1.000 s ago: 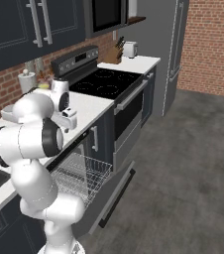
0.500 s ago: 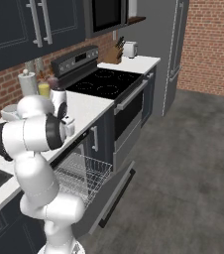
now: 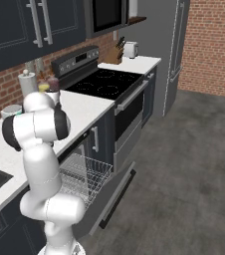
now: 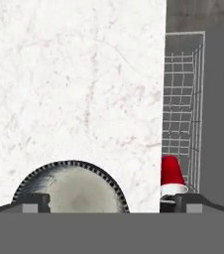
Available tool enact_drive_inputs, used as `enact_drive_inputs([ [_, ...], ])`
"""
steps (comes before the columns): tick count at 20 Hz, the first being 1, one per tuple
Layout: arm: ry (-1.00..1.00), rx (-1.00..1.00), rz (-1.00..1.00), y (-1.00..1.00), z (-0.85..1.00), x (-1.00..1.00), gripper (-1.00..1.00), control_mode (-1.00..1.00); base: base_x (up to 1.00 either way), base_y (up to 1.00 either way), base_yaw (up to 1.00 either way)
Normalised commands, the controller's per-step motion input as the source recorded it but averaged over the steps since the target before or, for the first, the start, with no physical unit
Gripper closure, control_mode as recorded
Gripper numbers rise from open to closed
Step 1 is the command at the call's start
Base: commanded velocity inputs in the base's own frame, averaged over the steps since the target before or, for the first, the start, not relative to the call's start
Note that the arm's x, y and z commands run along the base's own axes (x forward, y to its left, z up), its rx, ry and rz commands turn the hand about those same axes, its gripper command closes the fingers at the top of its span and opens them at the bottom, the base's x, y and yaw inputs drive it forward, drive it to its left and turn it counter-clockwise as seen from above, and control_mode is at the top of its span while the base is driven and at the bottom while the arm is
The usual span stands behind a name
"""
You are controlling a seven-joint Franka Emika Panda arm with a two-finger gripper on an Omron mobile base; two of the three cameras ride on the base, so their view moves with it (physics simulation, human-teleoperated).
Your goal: Pick up the cup and bowl from the counter, place them in the dishwasher, and close the dishwasher door.
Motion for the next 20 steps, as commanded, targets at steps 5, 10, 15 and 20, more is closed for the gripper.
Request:
enact_drive_inputs([
  [5,0.01,-0.03,0.00,0.25,-0.23,-0.03,-1.00,-1.00,0.00,0.00,0.00],
  [10,0.00,-0.01,0.00,0.00,-0.20,-0.48,-1.00,-1.00,0.00,0.00,0.00],
  [15,0.00,-0.04,0.00,0.00,-0.43,-0.11,-1.00,-1.00,0.00,0.00,0.00],
  [20,-0.03,-0.03,0.00,-0.17,-0.45,0.00,-1.00,-1.00,0.00,0.00,0.00],
])
